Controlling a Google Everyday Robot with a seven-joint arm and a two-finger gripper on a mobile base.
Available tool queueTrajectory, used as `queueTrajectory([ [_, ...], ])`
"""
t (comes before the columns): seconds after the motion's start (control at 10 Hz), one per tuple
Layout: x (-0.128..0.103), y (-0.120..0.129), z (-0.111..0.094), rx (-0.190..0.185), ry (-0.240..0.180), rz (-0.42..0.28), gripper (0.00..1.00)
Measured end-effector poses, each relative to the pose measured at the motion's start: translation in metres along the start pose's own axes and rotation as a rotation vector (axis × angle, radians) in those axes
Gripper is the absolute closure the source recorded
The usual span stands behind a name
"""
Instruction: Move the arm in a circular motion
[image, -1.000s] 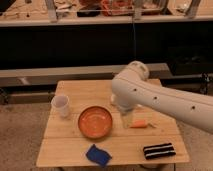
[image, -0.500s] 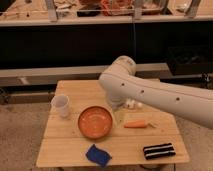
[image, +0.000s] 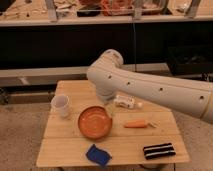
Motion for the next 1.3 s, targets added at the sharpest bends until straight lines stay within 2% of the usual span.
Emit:
queueTrajectory([
  [0.3, -0.008, -0.033, 0.0, 0.004, -0.009, -0.01, 0.2],
  [0.6, 0.01, -0.048, 0.004, -0.008, -0.002, -0.003, 0.2],
  [0.9, 0.019, -0.076, 0.011, -0.006, -0.005, -0.006, 0.2],
  [1.0, 0.025, -0.077, 0.012, -0.012, -0.003, 0.005, 0.2],
  [1.3, 0.063, -0.085, 0.019, -0.024, -0.007, 0.059, 0.2],
])
